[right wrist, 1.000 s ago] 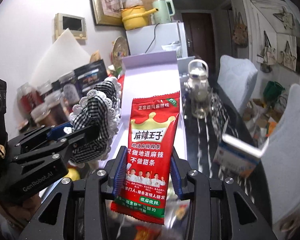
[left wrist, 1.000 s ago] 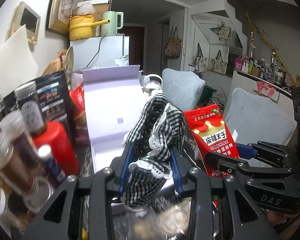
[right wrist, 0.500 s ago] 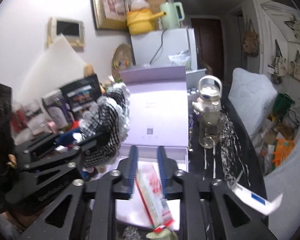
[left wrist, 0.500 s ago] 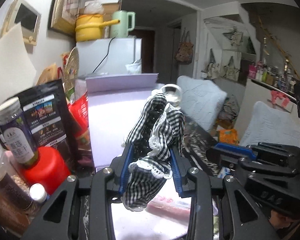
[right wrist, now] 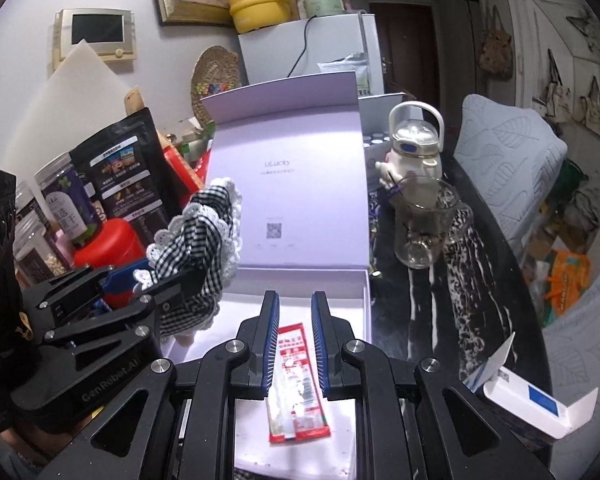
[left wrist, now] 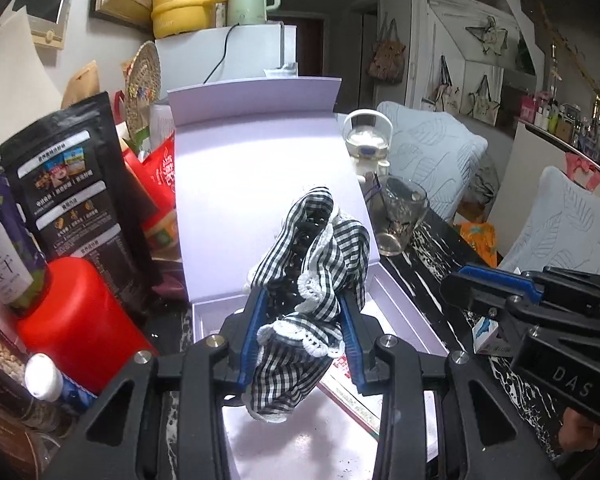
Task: Organize soft objects
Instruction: 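Carry the cloth and packet into the lavender box and open both grippers, then grasp the clear food bag with the left gripper while the right grasps the silver foil bag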
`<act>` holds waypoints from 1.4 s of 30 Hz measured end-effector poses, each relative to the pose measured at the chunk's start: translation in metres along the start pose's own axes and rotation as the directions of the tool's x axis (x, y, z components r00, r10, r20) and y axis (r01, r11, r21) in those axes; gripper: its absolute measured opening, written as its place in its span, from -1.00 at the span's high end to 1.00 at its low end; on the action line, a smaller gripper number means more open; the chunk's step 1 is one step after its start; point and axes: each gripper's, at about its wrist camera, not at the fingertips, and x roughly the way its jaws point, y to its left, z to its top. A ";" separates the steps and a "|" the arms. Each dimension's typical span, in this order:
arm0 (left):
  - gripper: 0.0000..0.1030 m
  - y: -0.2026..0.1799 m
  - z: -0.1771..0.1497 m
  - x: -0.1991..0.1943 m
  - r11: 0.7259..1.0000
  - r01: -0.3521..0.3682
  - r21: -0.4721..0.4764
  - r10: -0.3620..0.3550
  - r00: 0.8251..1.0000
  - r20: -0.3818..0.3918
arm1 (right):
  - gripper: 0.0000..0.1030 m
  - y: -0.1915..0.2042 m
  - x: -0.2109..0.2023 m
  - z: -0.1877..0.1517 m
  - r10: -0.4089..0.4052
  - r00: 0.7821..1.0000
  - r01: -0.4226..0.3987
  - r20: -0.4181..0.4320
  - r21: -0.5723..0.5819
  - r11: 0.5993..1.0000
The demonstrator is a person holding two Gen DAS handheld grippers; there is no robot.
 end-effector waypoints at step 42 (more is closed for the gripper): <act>-0.46 0.005 0.002 -0.064 0.995 -0.097 -0.034 0.097 0.995 0.004 | -0.11 0.015 -0.069 -0.007 -0.053 0.996 0.055 0.077 -0.023 0.998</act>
